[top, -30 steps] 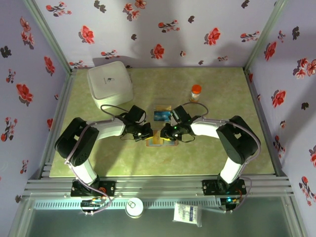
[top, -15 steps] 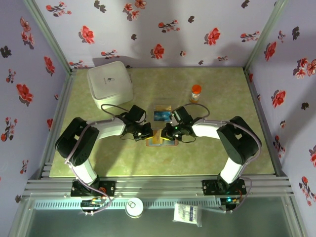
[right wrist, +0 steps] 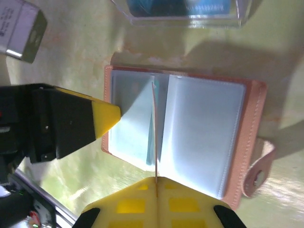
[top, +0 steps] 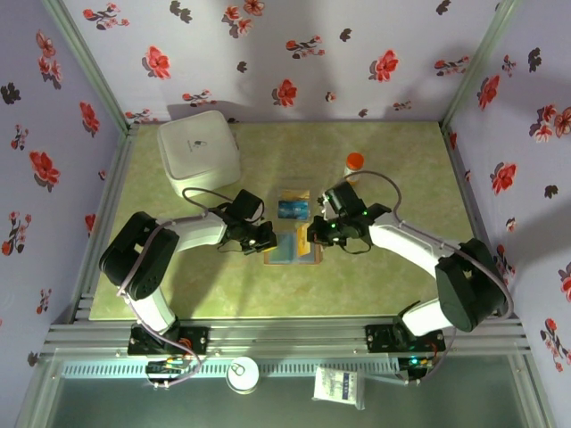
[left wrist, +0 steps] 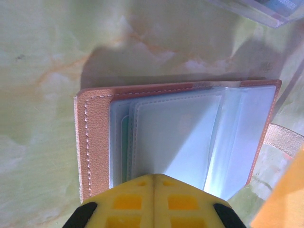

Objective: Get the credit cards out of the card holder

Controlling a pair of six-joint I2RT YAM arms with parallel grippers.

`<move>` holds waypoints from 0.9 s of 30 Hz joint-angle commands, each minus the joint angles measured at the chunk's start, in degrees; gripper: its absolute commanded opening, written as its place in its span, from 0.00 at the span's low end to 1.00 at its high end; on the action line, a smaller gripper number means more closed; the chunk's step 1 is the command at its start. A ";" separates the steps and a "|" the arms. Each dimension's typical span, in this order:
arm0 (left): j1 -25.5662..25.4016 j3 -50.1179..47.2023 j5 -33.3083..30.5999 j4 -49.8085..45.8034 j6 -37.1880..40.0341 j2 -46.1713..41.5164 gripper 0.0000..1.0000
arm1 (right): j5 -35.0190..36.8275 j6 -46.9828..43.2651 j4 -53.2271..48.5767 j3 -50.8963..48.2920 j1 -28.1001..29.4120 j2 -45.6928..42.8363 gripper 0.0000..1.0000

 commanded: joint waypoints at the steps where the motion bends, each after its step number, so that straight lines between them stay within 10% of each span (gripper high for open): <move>1: -0.17 0.59 -0.37 -0.81 0.36 -1.94 0.00 | 5.70 -14.82 -9.07 5.62 -0.38 -0.92 0.01; 14: 0.15 -1.63 -1.82 -0.72 -0.03 -6.58 0.01 | 14.38 -62.81 -22.64 25.47 0.06 8.79 0.00; 27: 0.71 -2.48 -1.57 -0.87 -0.31 -7.70 0.03 | 14.72 -75.26 -29.68 40.34 -0.11 19.35 0.00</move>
